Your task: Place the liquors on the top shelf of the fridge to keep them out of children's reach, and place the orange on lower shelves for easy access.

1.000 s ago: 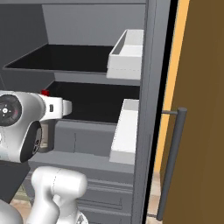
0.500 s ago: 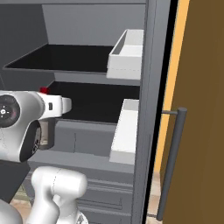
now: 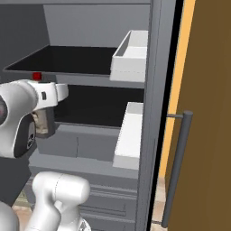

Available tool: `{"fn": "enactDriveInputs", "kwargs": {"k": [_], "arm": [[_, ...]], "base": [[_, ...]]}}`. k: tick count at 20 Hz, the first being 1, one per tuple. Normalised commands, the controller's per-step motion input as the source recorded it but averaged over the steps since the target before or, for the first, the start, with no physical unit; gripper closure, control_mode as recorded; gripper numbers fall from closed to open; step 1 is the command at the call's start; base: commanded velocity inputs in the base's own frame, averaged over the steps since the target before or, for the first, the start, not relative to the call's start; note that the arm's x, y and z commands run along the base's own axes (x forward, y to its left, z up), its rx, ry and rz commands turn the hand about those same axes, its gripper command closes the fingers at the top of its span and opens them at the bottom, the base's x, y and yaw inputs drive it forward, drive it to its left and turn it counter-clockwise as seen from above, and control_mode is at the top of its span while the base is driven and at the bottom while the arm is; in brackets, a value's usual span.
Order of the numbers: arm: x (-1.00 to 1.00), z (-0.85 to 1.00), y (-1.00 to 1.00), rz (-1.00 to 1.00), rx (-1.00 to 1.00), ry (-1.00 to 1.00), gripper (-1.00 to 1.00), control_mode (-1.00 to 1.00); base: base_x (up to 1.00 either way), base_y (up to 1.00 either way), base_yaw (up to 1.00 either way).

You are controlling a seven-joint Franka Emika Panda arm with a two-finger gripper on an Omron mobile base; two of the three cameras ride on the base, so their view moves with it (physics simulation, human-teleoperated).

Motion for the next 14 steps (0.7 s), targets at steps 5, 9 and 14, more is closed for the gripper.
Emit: {"fn": "enactDriveInputs", "kwargs": {"k": [5,9,14], "arm": [[0.0,0.8,0.05,0.0,-0.04,-0.03,1.0,-1.0],[0.0,0.63,0.0,0.0,-0.05,-0.11,1.0,-1.0],[0.05,0.23,0.0,0.0,-0.02,-0.17,1.0,-1.0]], "base": [[0.0,0.0,0.0],[0.0,0.0,0.0],[0.0,0.0,0.0]]}}
